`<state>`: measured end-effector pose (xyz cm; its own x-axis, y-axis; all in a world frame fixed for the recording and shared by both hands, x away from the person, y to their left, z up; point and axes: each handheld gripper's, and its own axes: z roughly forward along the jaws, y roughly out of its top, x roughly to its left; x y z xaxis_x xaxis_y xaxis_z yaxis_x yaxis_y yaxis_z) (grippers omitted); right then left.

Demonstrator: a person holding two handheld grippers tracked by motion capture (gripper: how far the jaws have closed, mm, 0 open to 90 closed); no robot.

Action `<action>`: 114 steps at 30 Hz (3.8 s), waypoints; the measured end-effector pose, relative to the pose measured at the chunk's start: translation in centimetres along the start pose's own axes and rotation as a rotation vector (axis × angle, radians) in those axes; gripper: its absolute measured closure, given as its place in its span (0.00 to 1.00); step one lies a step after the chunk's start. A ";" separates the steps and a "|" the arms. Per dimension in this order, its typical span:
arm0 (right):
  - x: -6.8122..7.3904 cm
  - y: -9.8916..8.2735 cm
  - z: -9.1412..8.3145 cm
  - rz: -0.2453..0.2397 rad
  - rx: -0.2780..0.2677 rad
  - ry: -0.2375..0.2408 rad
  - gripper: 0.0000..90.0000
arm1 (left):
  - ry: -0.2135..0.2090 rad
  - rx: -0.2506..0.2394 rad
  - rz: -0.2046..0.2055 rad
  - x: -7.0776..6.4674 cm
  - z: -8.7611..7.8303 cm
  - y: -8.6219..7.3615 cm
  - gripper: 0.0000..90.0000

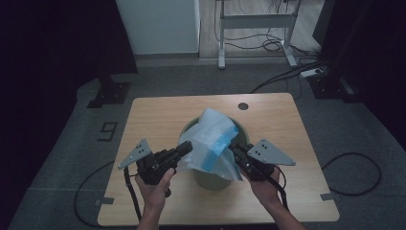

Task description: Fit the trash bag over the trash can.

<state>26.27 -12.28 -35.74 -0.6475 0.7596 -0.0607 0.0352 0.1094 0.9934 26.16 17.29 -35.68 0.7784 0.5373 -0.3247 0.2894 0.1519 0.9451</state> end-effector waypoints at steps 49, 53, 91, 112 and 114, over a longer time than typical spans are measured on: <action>-7.0 2.1 -0.8 -0.005 -0.018 -0.126 0.99 | 0.008 0.076 0.059 3.6 0.6 2.5 0.94; -6.4 2.2 -0.5 -0.026 -0.018 -0.120 0.99 | 0.010 0.074 0.102 3.0 0.5 3.4 0.68; -5.9 1.7 0.8 -0.098 0.031 -0.114 0.99 | 0.130 0.036 0.079 5.0 3.5 4.8 1.00; -4.4 1.7 -1.2 -0.078 -0.024 -0.074 0.99 | 0.106 0.078 0.158 2.8 0.1 1.4 0.99; -4.0 0.9 -1.5 -0.077 -0.017 -0.061 0.99 | 0.104 0.090 0.146 3.0 -0.2 0.5 0.99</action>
<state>27.73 -16.15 -34.47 -0.6000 0.7873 -0.1423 -0.0262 0.1585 0.9870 28.52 19.16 -36.13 0.7554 0.6315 -0.1747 0.2298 -0.0057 0.9732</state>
